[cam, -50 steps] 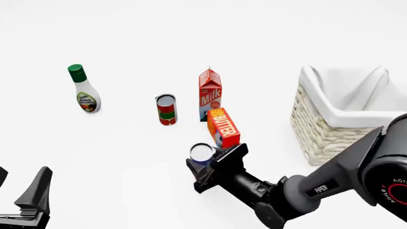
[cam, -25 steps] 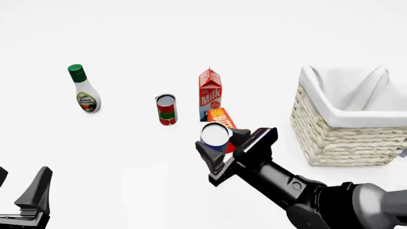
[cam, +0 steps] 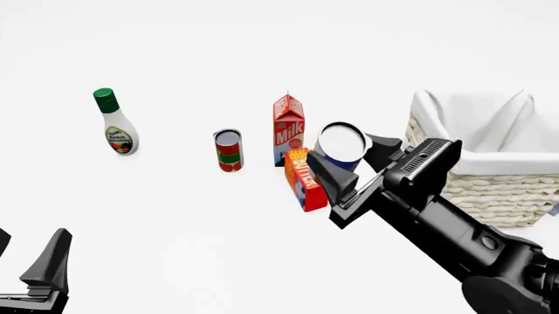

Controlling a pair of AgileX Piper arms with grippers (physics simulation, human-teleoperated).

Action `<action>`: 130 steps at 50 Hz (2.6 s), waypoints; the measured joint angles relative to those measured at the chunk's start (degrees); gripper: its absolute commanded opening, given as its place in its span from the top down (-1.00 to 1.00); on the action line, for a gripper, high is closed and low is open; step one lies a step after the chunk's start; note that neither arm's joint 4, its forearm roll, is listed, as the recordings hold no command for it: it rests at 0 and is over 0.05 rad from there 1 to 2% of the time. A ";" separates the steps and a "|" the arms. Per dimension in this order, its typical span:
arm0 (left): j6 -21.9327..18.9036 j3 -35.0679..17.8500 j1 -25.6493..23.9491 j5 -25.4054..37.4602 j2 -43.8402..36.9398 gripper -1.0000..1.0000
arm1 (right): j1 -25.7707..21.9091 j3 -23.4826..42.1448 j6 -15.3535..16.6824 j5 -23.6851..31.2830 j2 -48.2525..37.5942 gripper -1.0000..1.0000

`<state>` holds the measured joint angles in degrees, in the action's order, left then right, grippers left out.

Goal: Pick the alphabet soup and place it in the basket.

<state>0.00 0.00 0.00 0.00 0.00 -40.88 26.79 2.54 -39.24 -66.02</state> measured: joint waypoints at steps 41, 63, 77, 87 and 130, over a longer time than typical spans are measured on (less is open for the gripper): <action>0.00 0.00 0.00 0.00 0.00 -1.00 | 20.58 5.36 3.87 22.29 25.35 1.00; 0.00 0.00 0.00 0.00 0.00 -1.00 | 35.33 7.59 3.86 29.97 31.37 1.00; 0.00 0.00 0.00 0.00 0.00 -1.00 | 43.14 10.29 3.71 32.46 30.85 1.00; 0.00 0.00 0.00 0.00 0.00 -1.00 | 46.52 12.42 4.34 33.79 29.05 1.00; 0.00 0.00 0.00 0.00 0.00 -1.00 | 48.81 22.64 13.38 48.94 16.56 1.00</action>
<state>0.00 0.00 0.00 0.00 0.00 7.94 49.43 15.93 9.70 -49.46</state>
